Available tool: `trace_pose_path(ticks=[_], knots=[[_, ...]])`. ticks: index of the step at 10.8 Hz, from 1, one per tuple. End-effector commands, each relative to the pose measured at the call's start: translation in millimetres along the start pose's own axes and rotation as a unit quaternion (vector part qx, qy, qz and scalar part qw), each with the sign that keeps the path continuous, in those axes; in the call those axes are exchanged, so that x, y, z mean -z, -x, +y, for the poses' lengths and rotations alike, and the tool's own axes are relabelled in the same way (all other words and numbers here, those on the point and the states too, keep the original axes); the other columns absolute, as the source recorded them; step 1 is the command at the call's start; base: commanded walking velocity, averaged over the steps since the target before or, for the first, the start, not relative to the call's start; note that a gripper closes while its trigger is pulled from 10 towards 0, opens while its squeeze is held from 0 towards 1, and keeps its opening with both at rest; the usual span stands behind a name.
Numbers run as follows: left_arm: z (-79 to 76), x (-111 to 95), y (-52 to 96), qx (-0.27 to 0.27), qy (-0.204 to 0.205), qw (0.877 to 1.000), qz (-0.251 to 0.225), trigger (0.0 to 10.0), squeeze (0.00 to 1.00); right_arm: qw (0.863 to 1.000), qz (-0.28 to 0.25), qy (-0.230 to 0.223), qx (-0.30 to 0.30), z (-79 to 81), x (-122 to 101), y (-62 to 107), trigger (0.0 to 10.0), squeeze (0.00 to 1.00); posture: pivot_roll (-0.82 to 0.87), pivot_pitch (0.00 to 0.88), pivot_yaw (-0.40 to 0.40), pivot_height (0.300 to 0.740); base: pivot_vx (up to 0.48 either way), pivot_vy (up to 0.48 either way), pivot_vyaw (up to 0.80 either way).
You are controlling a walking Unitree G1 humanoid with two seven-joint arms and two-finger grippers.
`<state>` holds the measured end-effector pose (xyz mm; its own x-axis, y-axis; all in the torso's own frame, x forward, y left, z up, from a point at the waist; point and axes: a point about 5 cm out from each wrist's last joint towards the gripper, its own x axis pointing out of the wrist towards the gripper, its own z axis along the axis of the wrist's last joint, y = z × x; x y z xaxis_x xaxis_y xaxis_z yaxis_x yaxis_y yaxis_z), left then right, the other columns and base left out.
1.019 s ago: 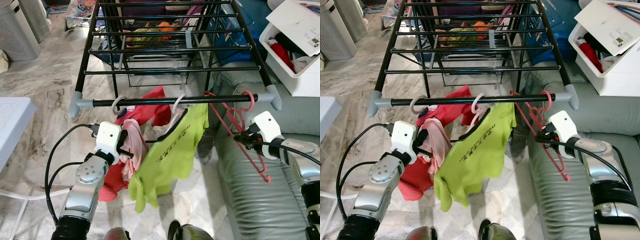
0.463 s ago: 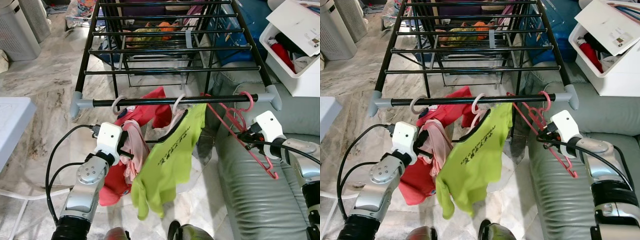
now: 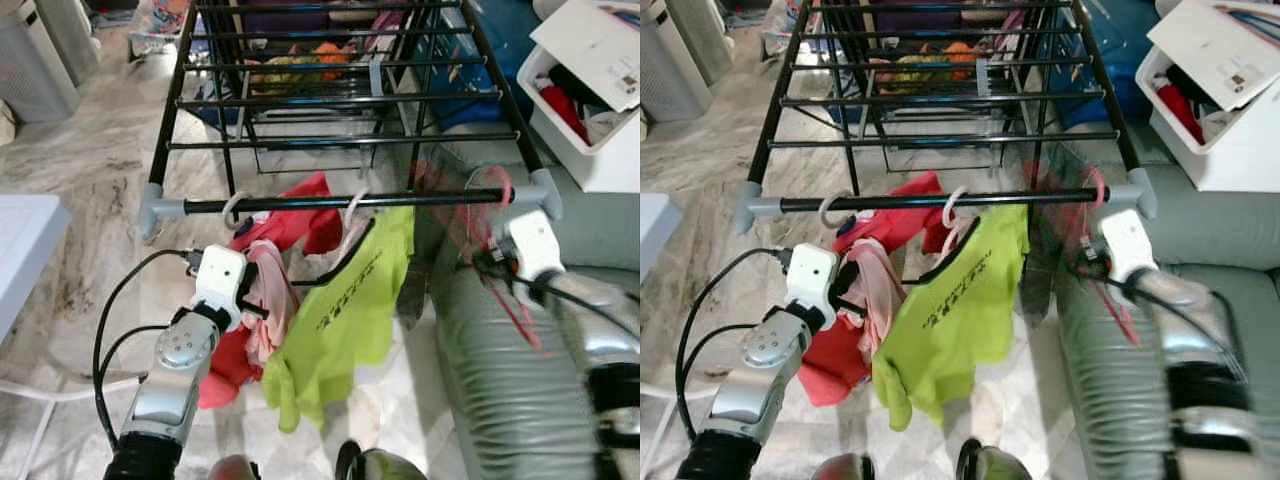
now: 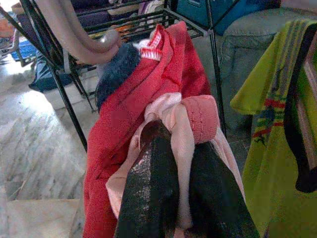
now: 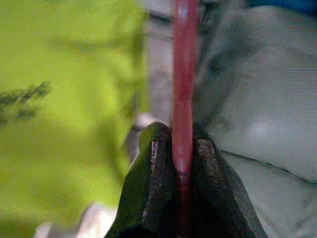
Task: Hang hanger
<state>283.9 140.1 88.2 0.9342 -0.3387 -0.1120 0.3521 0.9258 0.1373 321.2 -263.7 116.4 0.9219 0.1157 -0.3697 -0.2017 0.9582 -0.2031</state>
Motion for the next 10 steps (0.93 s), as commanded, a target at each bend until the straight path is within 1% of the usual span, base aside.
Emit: trace_pose_path(ticks=[1, 2, 3, 4, 5, 6, 7, 8, 9, 10], knots=[[-0.8, 2, -0.2, 0.003, -0.006, 1.000, 0.008, 10.0, 0.00, 0.999, -0.031, -0.012, 0.038, -1.7, -10, 2.6, 0.9, 0.00, -0.06, 0.099, -0.001, 0.740, 0.000, 0.000, 0.00], [-4.7, 1, -1.5, 0.006, -0.005, 1.000, 0.007, 10.0, 0.00, 0.995, -0.068, -0.034, 0.060, 28.0, -7, 4.8, 0.7, 0.00, -0.06, 0.099, -0.001, 0.740, 0.000, 0.000, 0.00], [-6.0, 1, -1.1, 0.009, -0.008, 1.000, 0.006, 10.0, 0.00, 0.992, -0.097, -0.046, 0.066, 50.6, -7, 11.2, 5.3, 0.00, -0.06, 0.098, 0.000, 0.740, 0.000, 0.000, 0.00], [-5.1, 2, 0.0, 0.009, -0.009, 1.000, 0.007, 10.0, 0.00, 0.988, -0.122, -0.049, 0.076, 62.8, -7, 19.5, 10.0, 0.00, -0.05, 0.096, 0.004, 0.740, 0.000, 0.000, 0.00], [-4.5, 3, 0.0, 0.007, -0.004, 1.000, 0.011, 10.0, 0.00, 0.987, -0.128, -0.024, 0.096, 69.1, -3, 29.3, 10.0, 0.00, -0.06, 0.093, 0.011, 0.740, 0.000, 0.000, 0.00], [-8.9, 4, -1.0, 0.013, -0.001, 1.000, 0.010, 10.0, 0.00, 0.987, -0.110, -0.010, 0.116, 70.6, 7, 36.4, 10.0, 0.00, -0.07, 0.090, 0.018, 0.740, 0.000, 0.000, 0.00], [-16.3, 4, -2.6, 0.025, 0.002, 1.000, 0.008, 10.0, 0.00, 0.990, -0.078, 0.005, 0.114, 72.0, 20, 42.6, 10.0, 0.00, -0.08, 0.087, 0.023, 0.740, 0.000, 0.000, 0.00], [-19.7, 5, -2.9, 0.032, 0.004, 0.999, 0.009, 10.0, 0.00, 0.992, -0.031, -0.014, 0.123, 67.0, 34, 46.7, 10.0, 0.00, -0.08, 0.083, 0.027, 0.740, 0.000, 0.000, 0.00], [-20.0, 7, -0.8, 0.032, 0.004, 0.999, 0.012, 10.0, 0.00, 0.988, 0.000, -0.051, 0.147, 56.0, 46, 50.1, 10.0, 0.00, -0.08, 0.078, 0.029, 0.740, 0.000, 0.000, 0.00], [-19.8, 11, 1.6, 0.030, 0.003, 0.999, 0.016, 10.0, 0.00, 0.985, -0.011, -0.051, 0.166, 53.7, 45, 50.7, 10.0, 0.00, -0.08, 0.056, 0.022, 0.740, 0.000, 0.000, 0.00]])
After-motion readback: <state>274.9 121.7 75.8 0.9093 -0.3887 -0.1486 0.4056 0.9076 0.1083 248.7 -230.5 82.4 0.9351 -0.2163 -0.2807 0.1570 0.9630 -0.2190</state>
